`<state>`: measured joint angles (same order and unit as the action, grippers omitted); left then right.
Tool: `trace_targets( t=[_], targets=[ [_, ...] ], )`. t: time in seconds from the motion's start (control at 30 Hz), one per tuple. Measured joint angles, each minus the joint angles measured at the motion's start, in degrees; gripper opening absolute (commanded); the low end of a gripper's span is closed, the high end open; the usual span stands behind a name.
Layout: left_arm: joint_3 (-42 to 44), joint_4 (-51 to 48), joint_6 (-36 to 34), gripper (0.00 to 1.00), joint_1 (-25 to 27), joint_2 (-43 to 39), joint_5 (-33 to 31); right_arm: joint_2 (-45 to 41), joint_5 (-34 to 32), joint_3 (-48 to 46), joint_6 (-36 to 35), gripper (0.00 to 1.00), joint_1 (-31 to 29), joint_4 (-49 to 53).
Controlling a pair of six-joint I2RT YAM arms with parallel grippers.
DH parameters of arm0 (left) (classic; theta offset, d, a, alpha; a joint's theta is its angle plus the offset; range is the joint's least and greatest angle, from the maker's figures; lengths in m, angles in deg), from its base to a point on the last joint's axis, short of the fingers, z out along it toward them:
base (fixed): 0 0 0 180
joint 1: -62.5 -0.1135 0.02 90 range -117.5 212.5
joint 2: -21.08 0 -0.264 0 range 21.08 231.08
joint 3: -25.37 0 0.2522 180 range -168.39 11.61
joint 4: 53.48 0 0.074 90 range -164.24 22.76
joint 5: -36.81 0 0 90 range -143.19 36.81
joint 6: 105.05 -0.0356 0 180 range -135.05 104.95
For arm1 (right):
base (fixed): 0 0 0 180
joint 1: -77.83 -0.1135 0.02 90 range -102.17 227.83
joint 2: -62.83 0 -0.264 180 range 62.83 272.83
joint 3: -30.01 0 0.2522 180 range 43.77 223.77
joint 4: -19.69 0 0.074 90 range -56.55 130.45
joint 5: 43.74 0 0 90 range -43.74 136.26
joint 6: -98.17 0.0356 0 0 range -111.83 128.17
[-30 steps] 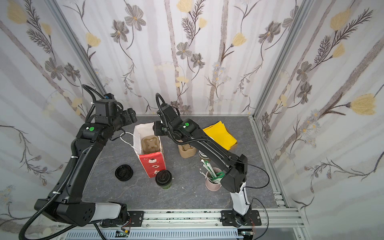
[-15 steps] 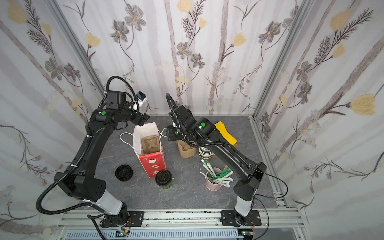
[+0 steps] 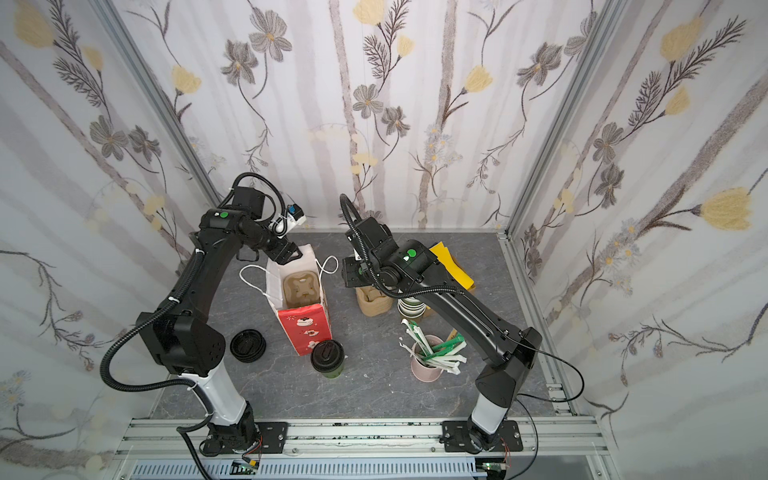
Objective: Pack the takeout coffee
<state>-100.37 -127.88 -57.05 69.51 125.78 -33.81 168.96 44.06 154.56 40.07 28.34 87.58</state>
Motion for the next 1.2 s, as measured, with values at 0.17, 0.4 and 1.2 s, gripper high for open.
trace_targets(
  t=[0.17, 0.4, 1.2],
  targets=[
    [-0.28, -0.02, -1.68, 0.24, -0.42, 0.96, 0.00, -2.21, -0.46, -3.30, 0.66, 0.47, 0.20, -0.31],
    [2.29, 0.42, -2.23, 0.00, -1.49, -0.20, 1.88, -3.54, -0.79, -6.05, 1.73, 0.46, 0.83, -1.40],
    [26.14, 18.49, 59.41, 0.00, -2.62, -17.75, -14.60, -1.33, -1.22, -5.79, 9.77, 0.64, 1.75, -8.24]
  ],
)
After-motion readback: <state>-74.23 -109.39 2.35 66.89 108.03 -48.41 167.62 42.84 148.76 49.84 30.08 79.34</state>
